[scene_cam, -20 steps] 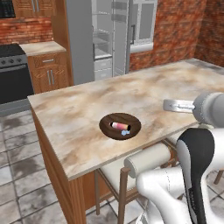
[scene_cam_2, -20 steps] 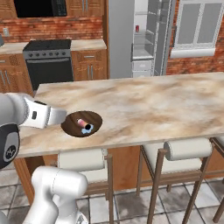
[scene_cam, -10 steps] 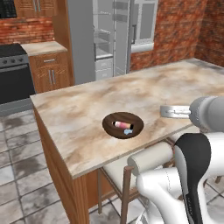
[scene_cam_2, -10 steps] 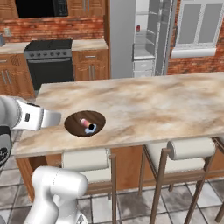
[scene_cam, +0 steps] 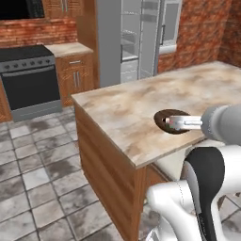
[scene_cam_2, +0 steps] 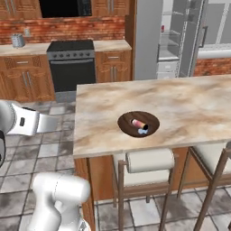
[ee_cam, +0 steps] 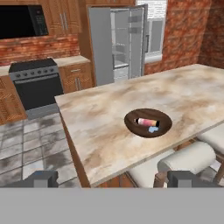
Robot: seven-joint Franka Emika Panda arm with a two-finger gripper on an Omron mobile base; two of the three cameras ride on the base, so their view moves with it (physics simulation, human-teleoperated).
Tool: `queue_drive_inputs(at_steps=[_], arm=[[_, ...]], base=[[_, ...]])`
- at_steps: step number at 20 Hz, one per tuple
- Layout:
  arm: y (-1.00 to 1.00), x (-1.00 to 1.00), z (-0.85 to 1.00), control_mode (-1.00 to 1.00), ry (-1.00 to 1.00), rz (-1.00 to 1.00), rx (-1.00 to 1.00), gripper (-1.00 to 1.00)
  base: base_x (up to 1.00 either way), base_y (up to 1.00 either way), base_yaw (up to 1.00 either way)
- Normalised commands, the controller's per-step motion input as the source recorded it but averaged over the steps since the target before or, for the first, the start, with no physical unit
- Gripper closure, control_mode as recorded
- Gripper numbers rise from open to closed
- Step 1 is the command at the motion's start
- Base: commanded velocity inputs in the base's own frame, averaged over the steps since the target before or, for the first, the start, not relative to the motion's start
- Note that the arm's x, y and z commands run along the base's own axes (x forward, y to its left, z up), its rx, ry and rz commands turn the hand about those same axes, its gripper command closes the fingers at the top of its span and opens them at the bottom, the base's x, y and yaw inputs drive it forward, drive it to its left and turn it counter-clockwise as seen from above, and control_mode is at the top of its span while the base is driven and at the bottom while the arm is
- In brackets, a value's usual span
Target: Open the fridge, grab two sodas, and place both sodas inside the bowl with ice on the dining counter.
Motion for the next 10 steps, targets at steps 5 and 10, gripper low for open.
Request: queue_drive_inputs(at_steps=[5, 10], arm=[[0.00, 0.00, 0.00, 1.00, 0.00, 0.00, 0.00, -1.00], [0.00, 0.00, 0.00, 1.00, 0.00, 0.00, 0.00, -1.00]], base=[[0.02, 1.00, 0.00], [0.50, 1.00, -0.04]])
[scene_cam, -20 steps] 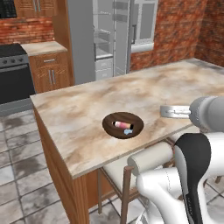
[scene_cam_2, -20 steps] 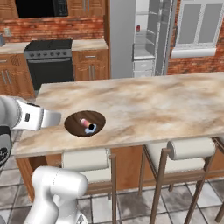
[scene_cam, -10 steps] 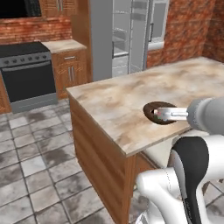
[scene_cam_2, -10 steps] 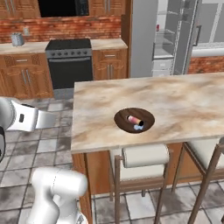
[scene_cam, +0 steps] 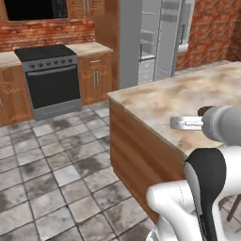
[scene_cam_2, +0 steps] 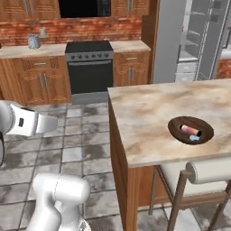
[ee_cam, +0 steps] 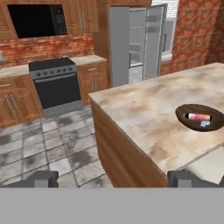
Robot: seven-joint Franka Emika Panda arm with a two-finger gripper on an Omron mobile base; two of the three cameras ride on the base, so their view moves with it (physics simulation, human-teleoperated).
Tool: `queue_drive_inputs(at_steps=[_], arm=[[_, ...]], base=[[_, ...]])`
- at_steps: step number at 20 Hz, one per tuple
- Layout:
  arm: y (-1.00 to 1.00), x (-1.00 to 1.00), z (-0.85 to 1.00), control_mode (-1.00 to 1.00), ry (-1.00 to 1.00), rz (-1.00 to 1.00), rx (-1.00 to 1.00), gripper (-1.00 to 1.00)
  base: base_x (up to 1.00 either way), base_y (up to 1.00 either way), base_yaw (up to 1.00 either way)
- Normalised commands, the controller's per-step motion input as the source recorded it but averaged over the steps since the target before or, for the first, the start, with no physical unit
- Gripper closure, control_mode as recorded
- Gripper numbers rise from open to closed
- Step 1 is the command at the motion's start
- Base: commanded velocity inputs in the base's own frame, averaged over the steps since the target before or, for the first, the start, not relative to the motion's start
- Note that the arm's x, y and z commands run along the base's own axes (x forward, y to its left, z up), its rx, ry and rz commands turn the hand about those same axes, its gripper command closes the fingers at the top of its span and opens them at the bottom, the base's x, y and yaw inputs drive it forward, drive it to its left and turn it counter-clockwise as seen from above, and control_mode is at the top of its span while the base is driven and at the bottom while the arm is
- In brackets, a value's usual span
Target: Open the fridge, grab two sodas, and place both sodas inside the bowl with ice on the dining counter.
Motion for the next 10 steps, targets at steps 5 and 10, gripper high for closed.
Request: queue_drive_inputs(at_steps=[5, 10], arm=[[0.00, 0.00, 0.00, 1.00, 0.00, 0.00, 0.00, -1.00], [0.00, 0.00, 0.00, 1.00, 0.00, 0.00, 0.00, -1.00]], base=[[1.00, 0.98, -0.18], [1.00, 0.78, -0.23]])
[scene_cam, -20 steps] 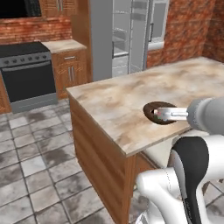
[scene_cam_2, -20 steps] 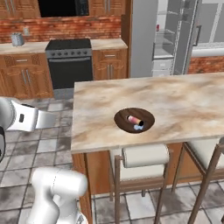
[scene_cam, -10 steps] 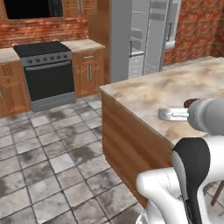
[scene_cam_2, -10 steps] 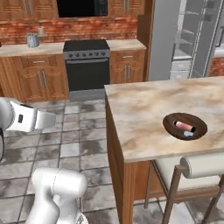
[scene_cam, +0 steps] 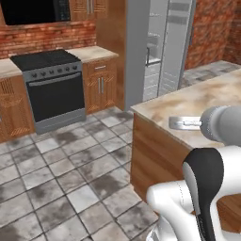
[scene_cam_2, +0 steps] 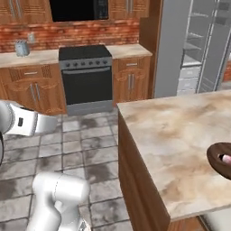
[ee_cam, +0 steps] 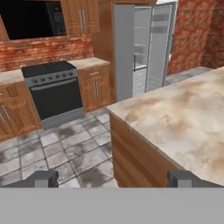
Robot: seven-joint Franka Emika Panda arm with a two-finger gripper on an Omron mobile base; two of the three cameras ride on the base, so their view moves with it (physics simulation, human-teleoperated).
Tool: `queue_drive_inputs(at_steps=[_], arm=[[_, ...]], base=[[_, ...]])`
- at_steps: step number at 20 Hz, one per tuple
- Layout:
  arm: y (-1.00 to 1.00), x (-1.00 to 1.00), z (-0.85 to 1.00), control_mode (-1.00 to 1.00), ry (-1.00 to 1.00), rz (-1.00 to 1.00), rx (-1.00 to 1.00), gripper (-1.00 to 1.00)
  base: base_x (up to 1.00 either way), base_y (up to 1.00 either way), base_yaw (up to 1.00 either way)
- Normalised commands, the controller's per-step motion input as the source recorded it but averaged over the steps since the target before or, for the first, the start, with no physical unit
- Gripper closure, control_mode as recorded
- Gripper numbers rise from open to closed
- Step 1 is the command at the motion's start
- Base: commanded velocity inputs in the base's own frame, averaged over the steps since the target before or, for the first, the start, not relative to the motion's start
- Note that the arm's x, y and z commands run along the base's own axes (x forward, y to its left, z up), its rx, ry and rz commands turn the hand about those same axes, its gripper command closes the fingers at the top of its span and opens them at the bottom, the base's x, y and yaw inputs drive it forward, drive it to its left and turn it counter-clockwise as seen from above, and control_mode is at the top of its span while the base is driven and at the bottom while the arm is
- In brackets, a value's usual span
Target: Open the fridge, grab two sodas, and place both sodas inside the bowl with ice on the dining counter.
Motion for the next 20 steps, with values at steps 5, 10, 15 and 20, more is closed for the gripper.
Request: queue_drive_inputs(at_steps=[5, 10, 15, 20], arm=[[0.00, 0.00, 0.00, 1.00, 0.00, 0.00, 0.00, -1.00], [0.00, 0.00, 0.00, 1.00, 0.00, 0.00, 0.00, -1.00], [0.00, 0.00, 0.00, 1.00, 0.00, 0.00, 0.00, -1.00], [0.00, 0.00, 0.00, 1.00, 0.00, 0.00, 0.00, -1.00]], base=[[1.00, 0.71, -0.25], [1.00, 0.66, -0.25], [1.00, 0.70, -0.25], [1.00, 0.72, -0.29]])
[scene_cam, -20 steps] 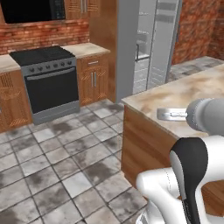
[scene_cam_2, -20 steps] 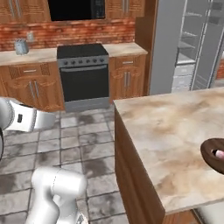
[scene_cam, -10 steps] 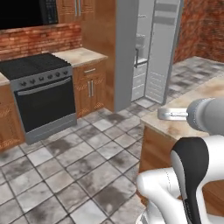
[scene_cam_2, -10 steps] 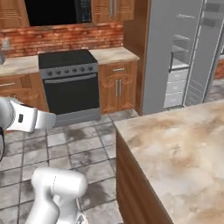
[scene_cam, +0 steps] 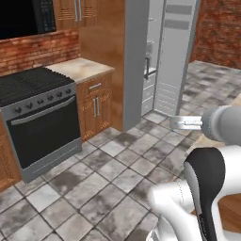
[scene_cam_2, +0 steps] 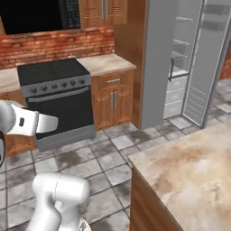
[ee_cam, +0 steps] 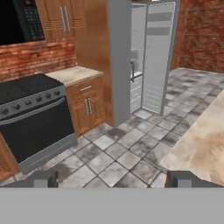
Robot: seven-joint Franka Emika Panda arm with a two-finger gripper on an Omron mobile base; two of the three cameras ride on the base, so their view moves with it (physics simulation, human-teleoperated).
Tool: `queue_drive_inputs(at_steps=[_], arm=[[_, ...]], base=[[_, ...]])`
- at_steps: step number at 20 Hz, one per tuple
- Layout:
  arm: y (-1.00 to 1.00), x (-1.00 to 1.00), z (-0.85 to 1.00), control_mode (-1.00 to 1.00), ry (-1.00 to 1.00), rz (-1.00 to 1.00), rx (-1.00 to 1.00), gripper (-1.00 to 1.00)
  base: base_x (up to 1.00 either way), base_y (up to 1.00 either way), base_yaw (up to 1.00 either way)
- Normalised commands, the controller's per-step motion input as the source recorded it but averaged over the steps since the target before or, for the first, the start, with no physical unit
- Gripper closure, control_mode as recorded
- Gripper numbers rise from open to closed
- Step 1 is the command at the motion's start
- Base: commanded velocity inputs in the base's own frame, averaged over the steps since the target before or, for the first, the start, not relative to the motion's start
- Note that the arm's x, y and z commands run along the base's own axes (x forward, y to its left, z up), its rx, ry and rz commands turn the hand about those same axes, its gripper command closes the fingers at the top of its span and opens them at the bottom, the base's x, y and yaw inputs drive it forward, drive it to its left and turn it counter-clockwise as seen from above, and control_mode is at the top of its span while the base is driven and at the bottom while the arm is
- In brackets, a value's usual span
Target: Open the fridge, grab two sodas, and place both sodas inside the bowl with ice on the dining counter.
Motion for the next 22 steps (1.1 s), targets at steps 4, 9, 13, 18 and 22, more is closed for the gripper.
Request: queue_drive_inputs(at_steps=[4, 9, 13, 18, 22], arm=[[0.00, 0.00, 0.00, 1.00, 0.00, 0.00, 0.00, -1.00], [0.00, 0.00, 0.00, 1.00, 0.00, 0.00, 0.00, -1.00], [0.00, 0.00, 0.00, 1.00, 0.00, 0.00, 0.00, -1.00], [0.00, 0.00, 0.00, 1.00, 0.00, 0.00, 0.00, -1.00], [0.00, 0.00, 0.00, 1.00, 0.00, 0.00, 0.00, -1.00]], base=[[1.00, 0.72, -0.29], [1.00, 0.70, -0.29], [1.00, 0.57, -0.26], [1.00, 0.17, -0.18], [1.00, -0.26, 0.00]])
